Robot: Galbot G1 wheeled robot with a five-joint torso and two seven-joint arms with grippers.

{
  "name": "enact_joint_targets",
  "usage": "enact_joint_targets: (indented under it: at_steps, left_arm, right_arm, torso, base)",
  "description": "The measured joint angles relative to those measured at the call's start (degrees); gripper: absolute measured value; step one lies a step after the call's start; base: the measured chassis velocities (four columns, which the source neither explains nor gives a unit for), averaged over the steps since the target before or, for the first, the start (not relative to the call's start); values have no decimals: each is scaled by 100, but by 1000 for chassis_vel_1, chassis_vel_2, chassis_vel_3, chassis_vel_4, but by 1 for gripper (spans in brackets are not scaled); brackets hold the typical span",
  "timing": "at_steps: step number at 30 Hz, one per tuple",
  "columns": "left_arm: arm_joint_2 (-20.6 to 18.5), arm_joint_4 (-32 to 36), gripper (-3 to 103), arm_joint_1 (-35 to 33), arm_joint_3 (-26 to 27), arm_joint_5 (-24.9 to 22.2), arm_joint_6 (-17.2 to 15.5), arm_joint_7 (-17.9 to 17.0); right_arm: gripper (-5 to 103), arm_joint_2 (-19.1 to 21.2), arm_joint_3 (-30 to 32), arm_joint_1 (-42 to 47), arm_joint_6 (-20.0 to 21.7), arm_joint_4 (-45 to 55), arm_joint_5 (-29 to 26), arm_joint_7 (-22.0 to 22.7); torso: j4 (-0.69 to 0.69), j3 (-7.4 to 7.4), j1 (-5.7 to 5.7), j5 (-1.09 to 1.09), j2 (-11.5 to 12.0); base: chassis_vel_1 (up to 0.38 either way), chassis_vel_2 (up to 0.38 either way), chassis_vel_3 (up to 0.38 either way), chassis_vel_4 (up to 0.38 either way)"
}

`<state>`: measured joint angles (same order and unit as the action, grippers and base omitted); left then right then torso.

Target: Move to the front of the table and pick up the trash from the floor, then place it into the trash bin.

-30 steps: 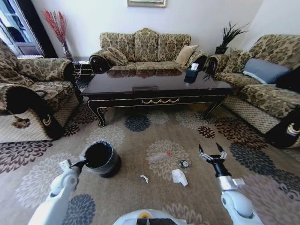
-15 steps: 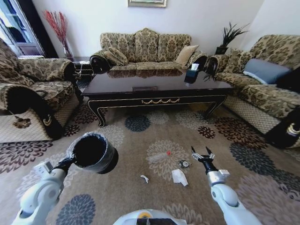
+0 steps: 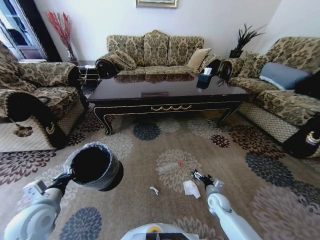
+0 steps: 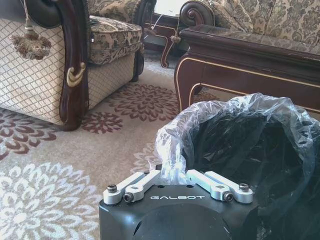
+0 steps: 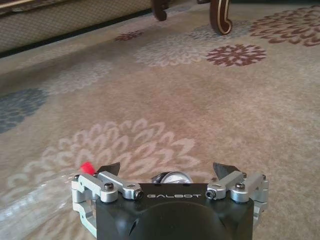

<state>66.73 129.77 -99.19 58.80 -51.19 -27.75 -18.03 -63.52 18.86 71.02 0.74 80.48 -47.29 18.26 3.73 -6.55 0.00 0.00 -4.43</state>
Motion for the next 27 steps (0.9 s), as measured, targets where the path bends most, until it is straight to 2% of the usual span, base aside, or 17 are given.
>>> enact_joint_targets:
  at_steps: [3, 7, 17, 27]
  left_arm:
    - [17, -6, 4, -28, 15, 0, 0, 2]
    - [23, -10, 4, -176, 129, -7, 0, 2]
    - [-40, 51, 4, -210, 242, -118, -5, 1]
    - [-38, 0, 4, -229, 267, -115, 8, -2]
  right_arm:
    - [100, -46, -49, -150, -78, -207, 22, -39]
    - [100, -182, -235, -597, -315, -783, 14, -313]
    - [100, -485, -471, -1141, -507, -1900, -65, -737]
    - [100, -690, -501, -1358, -825, -2480, 208, -818]
  torso:
    - [1, 0, 0, -1, 0]
    - [-2, 0, 0, -2, 0]
    - [0, 0, 0, -1, 0]
    - [0, 0, 0, -1, 0]
  base:
    - [0, 0, 0, 0]
    - [0, 0, 0, 0]
    - [0, 0, 0, 0]
    - [0, 0, 0, 0]
